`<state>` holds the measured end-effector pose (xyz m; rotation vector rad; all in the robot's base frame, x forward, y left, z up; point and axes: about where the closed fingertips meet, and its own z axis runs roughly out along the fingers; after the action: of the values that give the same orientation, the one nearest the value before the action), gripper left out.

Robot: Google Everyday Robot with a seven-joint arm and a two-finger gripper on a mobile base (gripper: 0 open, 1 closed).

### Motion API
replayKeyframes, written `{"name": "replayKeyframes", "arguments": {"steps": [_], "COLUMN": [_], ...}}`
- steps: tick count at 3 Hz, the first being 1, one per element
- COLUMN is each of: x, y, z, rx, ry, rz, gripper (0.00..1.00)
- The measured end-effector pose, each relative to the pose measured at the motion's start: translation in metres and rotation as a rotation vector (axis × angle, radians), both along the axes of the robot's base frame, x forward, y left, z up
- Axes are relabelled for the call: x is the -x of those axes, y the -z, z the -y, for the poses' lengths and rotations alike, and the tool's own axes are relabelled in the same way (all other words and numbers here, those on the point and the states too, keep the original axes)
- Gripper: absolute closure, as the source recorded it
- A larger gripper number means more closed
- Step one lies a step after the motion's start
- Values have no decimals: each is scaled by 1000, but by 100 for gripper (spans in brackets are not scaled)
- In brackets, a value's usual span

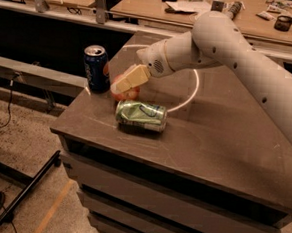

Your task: Move apple near pepsi can

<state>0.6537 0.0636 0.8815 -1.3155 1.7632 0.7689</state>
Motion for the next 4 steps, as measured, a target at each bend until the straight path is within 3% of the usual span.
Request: {"name": "replayKeyframes", "arguments": {"steps": [2,4], "x": [-18,-19], "y": [-1,-12], "z": [-9,9], "rx": [-56,-25], "ry": [3,58], "rz": [59,102], "gripper": [0,0]}}
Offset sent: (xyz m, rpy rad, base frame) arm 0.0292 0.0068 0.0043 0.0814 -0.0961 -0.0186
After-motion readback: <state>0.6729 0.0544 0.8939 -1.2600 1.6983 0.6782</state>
